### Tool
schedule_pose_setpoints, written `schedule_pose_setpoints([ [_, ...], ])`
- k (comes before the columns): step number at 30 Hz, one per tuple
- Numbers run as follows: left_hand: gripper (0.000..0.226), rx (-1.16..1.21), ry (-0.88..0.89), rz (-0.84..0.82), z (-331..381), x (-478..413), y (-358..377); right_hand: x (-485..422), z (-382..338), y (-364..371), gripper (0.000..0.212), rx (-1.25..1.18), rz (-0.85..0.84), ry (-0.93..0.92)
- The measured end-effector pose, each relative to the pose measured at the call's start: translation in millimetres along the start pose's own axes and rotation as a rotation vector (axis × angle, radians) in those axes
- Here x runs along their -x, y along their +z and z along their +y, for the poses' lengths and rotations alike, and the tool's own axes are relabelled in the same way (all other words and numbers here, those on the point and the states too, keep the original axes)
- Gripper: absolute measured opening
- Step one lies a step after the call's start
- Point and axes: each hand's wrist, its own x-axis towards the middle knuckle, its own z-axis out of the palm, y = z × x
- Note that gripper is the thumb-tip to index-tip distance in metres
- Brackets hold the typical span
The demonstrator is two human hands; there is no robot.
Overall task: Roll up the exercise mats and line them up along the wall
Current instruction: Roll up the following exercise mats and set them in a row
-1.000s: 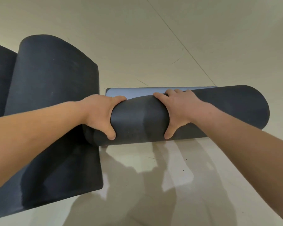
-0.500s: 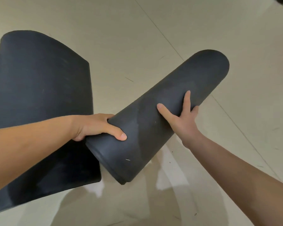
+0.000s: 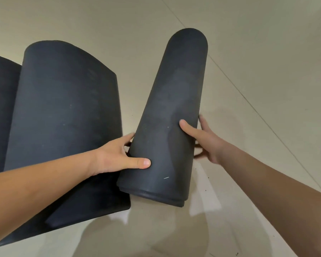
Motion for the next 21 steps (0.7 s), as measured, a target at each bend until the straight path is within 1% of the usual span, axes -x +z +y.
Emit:
schedule_pose_setpoints([
  [1, 0.128, -0.105, 0.038, 0.038, 1.8, 0.0, -2.9, -0.4, 8.9, 1.1, 0.098, -0.038, -0.071, 0.078],
  [2, 0.137, -0.217, 0.062, 0.065, 5.4, -0.4, -5.5, -1.7, 15.1, 2.2, 0.097, -0.073, -0.101, 0.118],
  [4, 0.140, -0.361, 0.072, 0.054, 15.1, -0.2, -11.6, -4.1, 15.5, 8.7, 0.098, -0.115, -0.070, 0.112],
  [5, 0.135, -0.393, 0.052, 0.025, 21.3, 1.8, -14.4, -3.9, 11.7, 14.5, 0.099, -0.110, -0.046, 0.090],
  [6, 0.125, -0.421, 0.016, 0.001, 26.1, 4.8, -17.6, -3.7, 7.6, 21.2, 0.099, -0.100, -0.026, 0.073],
  [8, 0.095, -0.472, -0.047, -0.020, 32.6, 11.5, -24.1, -3.0, -1.4, 35.6, 0.098, -0.084, 0.011, 0.041],
  [9, 0.085, -0.481, -0.072, -0.025, 35.6, 13.8, -25.7, -3.2, -6.1, 40.9, 0.098, -0.083, 0.033, 0.026],
  [10, 0.081, -0.473, -0.102, -0.029, 37.8, 14.6, -25.8, -4.1, -10.4, 44.9, 0.099, -0.084, 0.048, 0.015],
  [14, 0.081, -0.421, -0.251, -0.061, 36.6, 15.9, -26.6, -10.0, -26.5, 57.7, 0.118, 0.015, 0.051, -0.025],
  [16, 0.077, -0.265, -0.335, -0.040, 32.1, 19.1, -27.0, -16.7, -33.5, 68.3, 0.130, 0.076, 0.063, -0.055],
  [17, 0.070, -0.161, -0.356, -0.002, 30.1, 20.8, -28.1, -21.0, -37.7, 75.9, 0.136, 0.119, 0.074, -0.076],
  [18, 0.063, -0.062, -0.352, 0.046, 30.8, 23.9, -27.9, -25.0, -43.0, 84.9, 0.141, 0.172, 0.087, -0.087],
  [19, 0.057, -0.026, -0.314, 0.119, 32.3, 26.7, -27.6, -27.4, -48.3, 94.8, 0.147, 0.235, 0.092, -0.091],
  [20, 0.056, -0.086, -0.240, 0.214, 33.6, 27.7, -28.4, -29.5, -53.0, 103.9, 0.152, 0.299, 0.090, -0.091],
  [21, 0.061, -0.205, -0.144, 0.295, 35.4, 26.9, -28.5, -30.6, -57.2, 110.4, 0.156, 0.364, 0.089, -0.083],
])
